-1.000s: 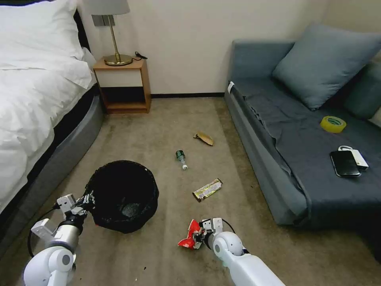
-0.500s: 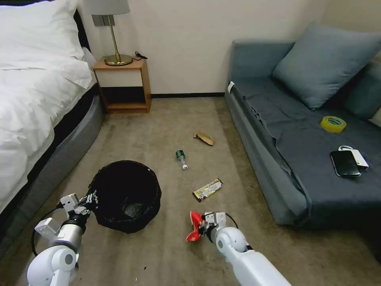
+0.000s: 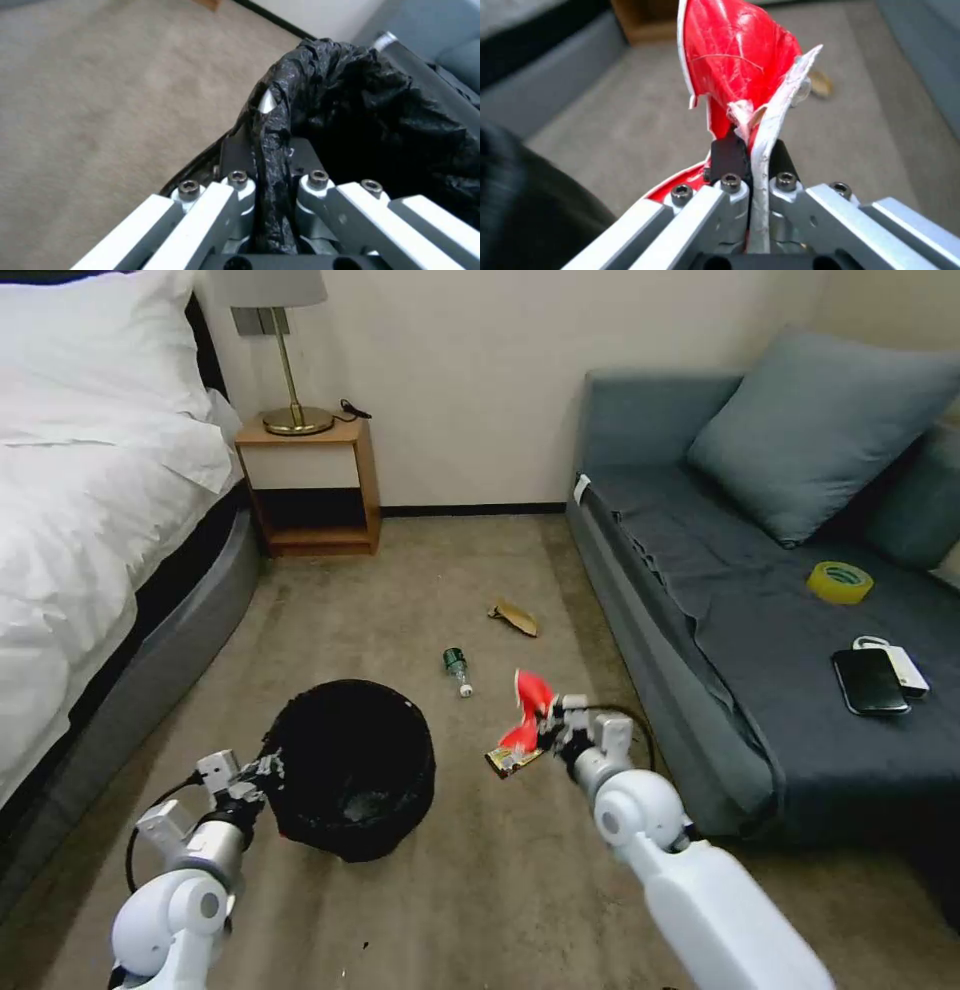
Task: Pick up the trash bin, then pick up the garbage on the floor and place it into the trash bin.
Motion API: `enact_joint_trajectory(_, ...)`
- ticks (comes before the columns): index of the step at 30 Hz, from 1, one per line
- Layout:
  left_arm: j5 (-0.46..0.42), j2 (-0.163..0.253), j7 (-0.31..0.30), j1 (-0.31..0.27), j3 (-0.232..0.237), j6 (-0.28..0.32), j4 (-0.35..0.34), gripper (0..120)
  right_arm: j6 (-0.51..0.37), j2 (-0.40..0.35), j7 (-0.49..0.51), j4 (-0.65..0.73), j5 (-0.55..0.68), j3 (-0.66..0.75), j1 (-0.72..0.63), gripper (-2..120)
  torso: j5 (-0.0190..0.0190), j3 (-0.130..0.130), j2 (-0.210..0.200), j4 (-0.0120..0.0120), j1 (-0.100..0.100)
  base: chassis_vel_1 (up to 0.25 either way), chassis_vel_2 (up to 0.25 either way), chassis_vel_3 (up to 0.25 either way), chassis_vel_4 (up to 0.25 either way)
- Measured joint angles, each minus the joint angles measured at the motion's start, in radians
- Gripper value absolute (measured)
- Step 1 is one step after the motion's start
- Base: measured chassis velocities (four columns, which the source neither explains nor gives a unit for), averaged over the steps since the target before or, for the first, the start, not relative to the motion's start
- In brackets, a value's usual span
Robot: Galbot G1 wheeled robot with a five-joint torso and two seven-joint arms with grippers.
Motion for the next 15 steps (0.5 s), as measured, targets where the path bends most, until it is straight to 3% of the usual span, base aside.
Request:
enact_joint_trajectory(9, 0.0, 0.017, -0.02, -0.035, 0.088, 0.05, 0.003, 5, 0.138, -0.152, -0.06, 0.172, 0.118, -0.049, 0.036, 0, 0.0, 0.0, 0.0, -0.0001, 0.0, 0.0, 0.0, 0.0, 0.0)
enact_joint_trajectory(15, 0.014, 0.015, -0.019, -0.024, 0.116, 0.059, -0.012, 5, 0.16, -0.205, -0.102, 0.244, 0.151, -0.111, 0.06, 0, -0.0002, 0.0, 0.0, -0.0001, 0.0, 0.0, 0.0, 0.0, 0.0)
